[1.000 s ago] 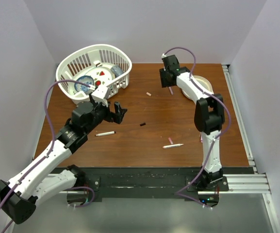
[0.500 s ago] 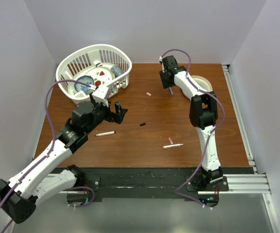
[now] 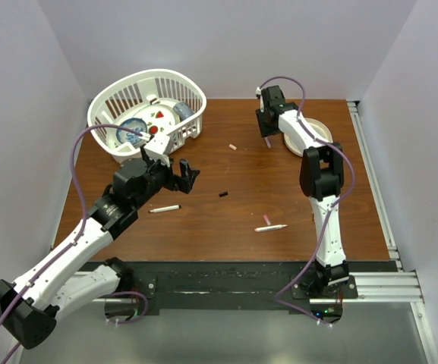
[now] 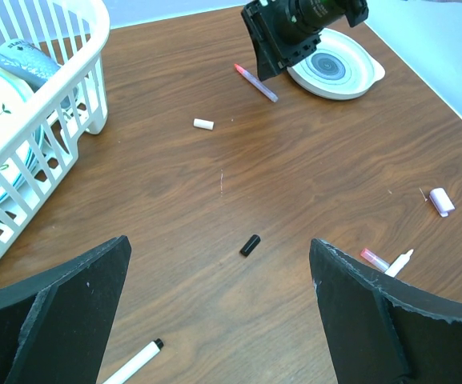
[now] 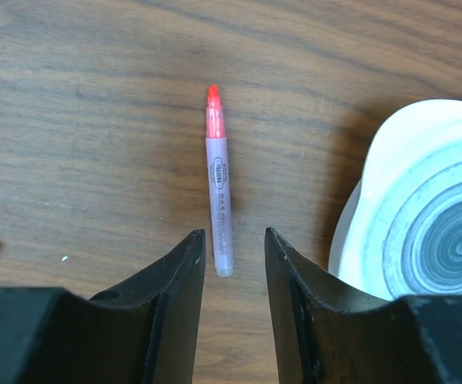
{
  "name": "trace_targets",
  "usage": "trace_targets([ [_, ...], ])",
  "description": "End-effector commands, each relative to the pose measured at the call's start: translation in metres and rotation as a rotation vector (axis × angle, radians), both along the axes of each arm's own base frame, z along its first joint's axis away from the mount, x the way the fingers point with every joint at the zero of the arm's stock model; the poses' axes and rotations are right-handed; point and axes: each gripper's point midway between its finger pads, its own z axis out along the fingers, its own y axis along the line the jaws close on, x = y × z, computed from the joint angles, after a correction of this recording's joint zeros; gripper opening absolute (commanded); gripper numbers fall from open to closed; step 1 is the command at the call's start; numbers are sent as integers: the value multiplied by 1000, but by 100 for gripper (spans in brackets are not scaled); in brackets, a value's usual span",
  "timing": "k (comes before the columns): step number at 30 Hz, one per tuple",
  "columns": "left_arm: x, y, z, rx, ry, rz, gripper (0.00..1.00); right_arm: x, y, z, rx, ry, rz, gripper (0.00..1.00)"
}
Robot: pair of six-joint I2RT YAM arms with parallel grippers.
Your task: Insert the pens into the pen caps
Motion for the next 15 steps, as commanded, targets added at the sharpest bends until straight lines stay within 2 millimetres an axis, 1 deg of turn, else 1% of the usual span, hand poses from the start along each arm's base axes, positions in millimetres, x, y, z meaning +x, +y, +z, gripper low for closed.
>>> trace_targets([
  [1, 2, -1, 12, -10, -56, -6, 99, -3, 2, -21, -1, 42, 24, 39],
  [4, 2, -1, 13, -12, -58, -6, 99, -4, 0, -26, -3, 54, 24, 38],
  [10, 1, -2, 14, -14, -60, -9, 99, -6, -1, -31, 3, 70, 20, 37],
  [13, 1, -2, 15, -16, -63, -10, 99, -10, 1, -34, 20, 84, 15, 34],
  [15, 1, -1, 16, -18, -66, -9, 99, -15, 1, -40, 21, 103, 18, 31],
])
